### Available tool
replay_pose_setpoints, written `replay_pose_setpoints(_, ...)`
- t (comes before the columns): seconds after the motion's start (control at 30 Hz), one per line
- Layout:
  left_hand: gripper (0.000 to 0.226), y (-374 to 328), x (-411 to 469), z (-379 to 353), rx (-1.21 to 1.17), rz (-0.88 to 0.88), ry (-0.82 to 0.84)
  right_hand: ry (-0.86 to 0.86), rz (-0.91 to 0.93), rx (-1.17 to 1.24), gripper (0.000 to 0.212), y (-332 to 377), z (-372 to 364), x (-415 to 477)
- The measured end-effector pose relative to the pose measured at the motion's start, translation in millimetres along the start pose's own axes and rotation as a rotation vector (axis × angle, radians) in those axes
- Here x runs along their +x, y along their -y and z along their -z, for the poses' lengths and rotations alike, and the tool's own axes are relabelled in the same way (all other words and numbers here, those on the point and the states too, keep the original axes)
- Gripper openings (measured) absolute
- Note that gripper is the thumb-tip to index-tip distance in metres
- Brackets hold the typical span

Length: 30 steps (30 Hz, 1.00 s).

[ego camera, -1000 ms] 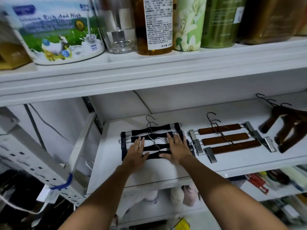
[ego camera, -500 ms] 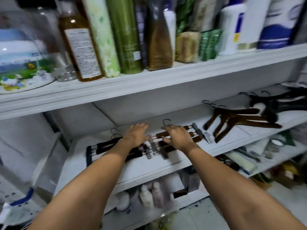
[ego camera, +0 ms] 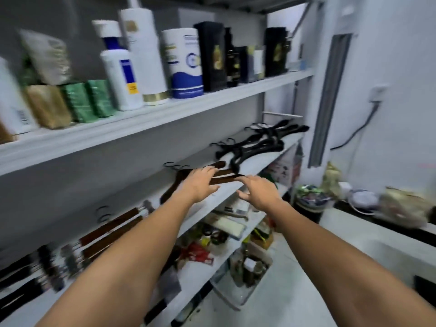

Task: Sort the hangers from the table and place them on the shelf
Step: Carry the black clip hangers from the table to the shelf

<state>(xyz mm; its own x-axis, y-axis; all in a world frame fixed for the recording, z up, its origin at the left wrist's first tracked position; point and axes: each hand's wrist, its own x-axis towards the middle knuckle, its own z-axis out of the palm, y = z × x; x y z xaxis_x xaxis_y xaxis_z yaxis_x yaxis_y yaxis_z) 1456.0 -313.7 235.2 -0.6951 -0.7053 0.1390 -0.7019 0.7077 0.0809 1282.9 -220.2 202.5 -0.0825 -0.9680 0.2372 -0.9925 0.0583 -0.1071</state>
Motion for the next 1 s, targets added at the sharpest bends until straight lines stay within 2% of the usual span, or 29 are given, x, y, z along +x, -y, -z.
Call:
replay_pose_setpoints(0.23, 0.061, -164.8, 91.8, -37.0, -0.003, -0.331, 0.063, -0.049, -0.331, -0.055, 0.047, -153.7, 21.0, -84.4)
replay_pose_setpoints(0.47, 0.063, -311.8, 151.2, -76.7, -0.030, -0.627, 0.077, -0.085, -0.680, -0.083, 0.044, -259.9, 39.7, -183.1)
replay_pose_setpoints(0.7, 0.061, -451.8, 194.5, -119.1, -0.116, -0.889, 0.128, -0.035, -0.984, -0.133, 0.049, -340.0, 48.7, -272.2)
replay_pose_setpoints(1.0, 0.062, -576.3, 228.8, -161.8, -0.069, -1.243, 0.262, 0.010, -1.337, -0.118, 0.053, -392.2, 51.3, -358.0)
